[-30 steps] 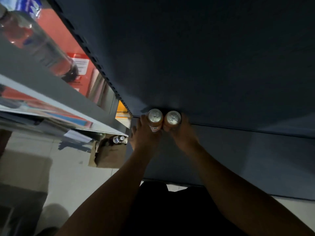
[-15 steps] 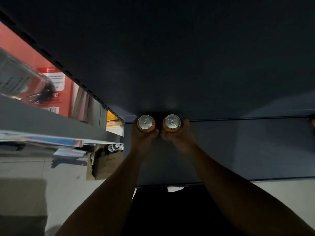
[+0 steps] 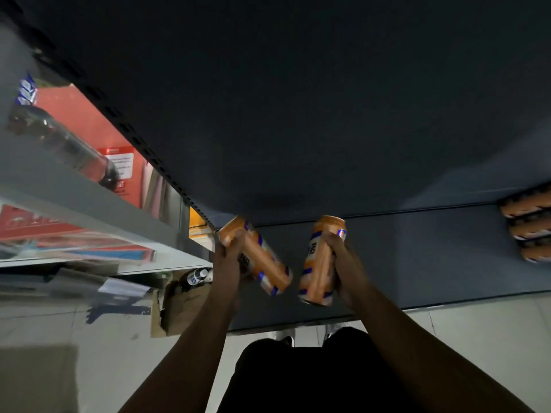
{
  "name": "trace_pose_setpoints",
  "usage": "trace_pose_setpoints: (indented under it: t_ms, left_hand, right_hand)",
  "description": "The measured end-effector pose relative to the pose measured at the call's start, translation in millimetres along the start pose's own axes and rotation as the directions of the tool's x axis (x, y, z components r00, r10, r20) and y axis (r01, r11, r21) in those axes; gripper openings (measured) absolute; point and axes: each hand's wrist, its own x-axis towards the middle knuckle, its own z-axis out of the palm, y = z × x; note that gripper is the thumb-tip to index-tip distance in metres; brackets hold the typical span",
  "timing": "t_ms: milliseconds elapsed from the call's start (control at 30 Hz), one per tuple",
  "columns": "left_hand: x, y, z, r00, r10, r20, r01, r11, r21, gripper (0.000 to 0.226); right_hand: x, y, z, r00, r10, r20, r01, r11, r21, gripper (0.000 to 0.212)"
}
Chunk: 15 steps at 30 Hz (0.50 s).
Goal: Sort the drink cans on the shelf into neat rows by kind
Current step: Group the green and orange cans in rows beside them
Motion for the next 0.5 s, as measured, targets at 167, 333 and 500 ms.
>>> trace_pose_setpoints:
  t_ms: [167, 333, 500]
  left_hand:
    - [-21, 7, 23, 0.949, -0.265, 0.171, 0.29, 0.946, -0.144, 0.079]
    - [-38, 15, 52, 0.923, -0.27, 0.274, 0.294, 0.955, -0.048, 0.052]
    - [-55, 20, 90, 0.906, -0.259, 0.335, 0.277, 0.961, -0.006, 0.049]
  right_hand:
    - [-24, -15, -21, 0.98, 0.151, 0.13, -0.168, 0.977, 0.131, 0.06]
    - [-36, -15, -45, 0.958, 0.158, 0.239, -0.222, 0.937, 0.269, 0.067]
    - [-48, -23, -73, 0.986, 0.029, 0.164, -0.069, 0.967, 0.244, 0.077]
